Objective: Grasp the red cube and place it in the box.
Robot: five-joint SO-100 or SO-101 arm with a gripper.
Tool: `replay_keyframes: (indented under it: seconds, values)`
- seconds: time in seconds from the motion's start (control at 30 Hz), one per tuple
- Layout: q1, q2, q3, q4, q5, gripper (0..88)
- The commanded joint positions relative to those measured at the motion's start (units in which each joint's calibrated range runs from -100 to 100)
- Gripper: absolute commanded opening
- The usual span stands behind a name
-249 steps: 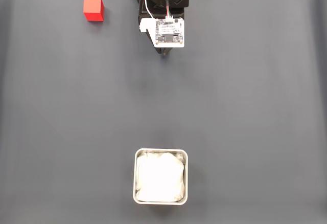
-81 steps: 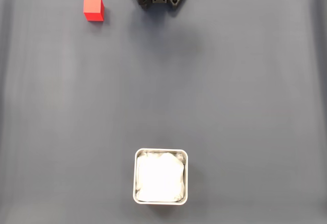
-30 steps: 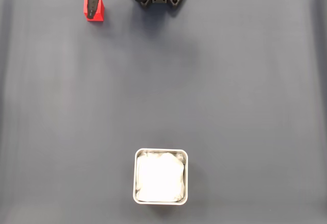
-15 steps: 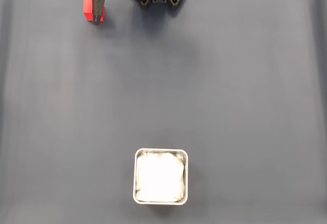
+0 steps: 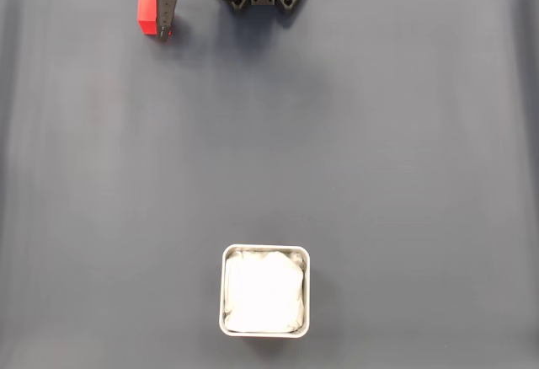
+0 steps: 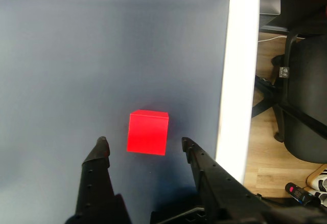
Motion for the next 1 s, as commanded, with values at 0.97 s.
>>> replay_keyframes:
  seconds: [0.97]
  values:
    - [1.12, -2.74, 3.31, -4.28, -1.32, 30.2]
